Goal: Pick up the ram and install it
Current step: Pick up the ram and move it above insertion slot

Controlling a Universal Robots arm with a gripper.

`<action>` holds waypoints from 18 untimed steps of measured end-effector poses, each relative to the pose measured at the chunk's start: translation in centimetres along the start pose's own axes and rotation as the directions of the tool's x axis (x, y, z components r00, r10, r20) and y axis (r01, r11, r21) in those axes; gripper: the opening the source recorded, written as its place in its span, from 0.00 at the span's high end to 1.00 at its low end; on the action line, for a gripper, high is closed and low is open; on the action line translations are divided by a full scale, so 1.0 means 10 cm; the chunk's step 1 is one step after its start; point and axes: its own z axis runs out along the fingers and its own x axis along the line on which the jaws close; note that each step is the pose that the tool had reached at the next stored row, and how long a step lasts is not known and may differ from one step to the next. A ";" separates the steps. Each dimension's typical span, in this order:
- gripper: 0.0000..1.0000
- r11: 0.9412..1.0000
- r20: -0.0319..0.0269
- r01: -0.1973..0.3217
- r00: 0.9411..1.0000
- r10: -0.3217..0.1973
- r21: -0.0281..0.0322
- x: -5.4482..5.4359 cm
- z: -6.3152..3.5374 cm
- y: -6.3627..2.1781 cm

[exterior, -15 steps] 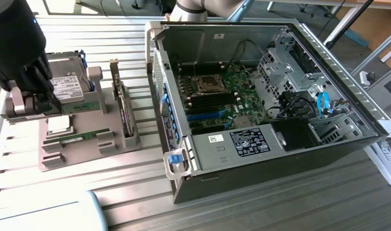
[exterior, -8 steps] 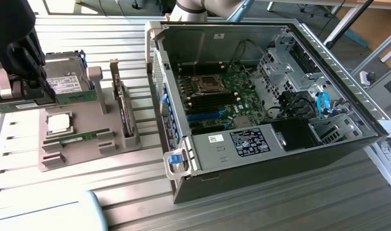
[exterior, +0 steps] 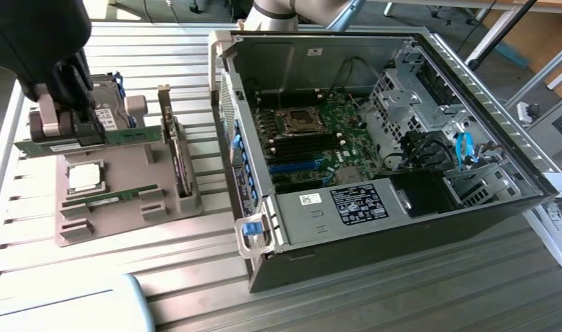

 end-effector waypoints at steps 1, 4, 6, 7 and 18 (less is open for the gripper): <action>0.87 1.000 0.000 0.000 1.000 0.000 -0.002 0.00 0.002 -0.052; 0.87 1.000 0.000 -0.001 1.000 0.001 -0.008 0.01 0.008 -0.188; 0.87 1.000 0.001 -0.001 1.000 0.001 -0.012 0.02 0.013 -0.289; 0.87 1.000 0.001 -0.001 1.000 0.001 -0.014 0.02 0.016 -0.332; 0.87 0.999 0.002 -0.003 1.000 0.003 -0.034 0.05 0.040 -0.856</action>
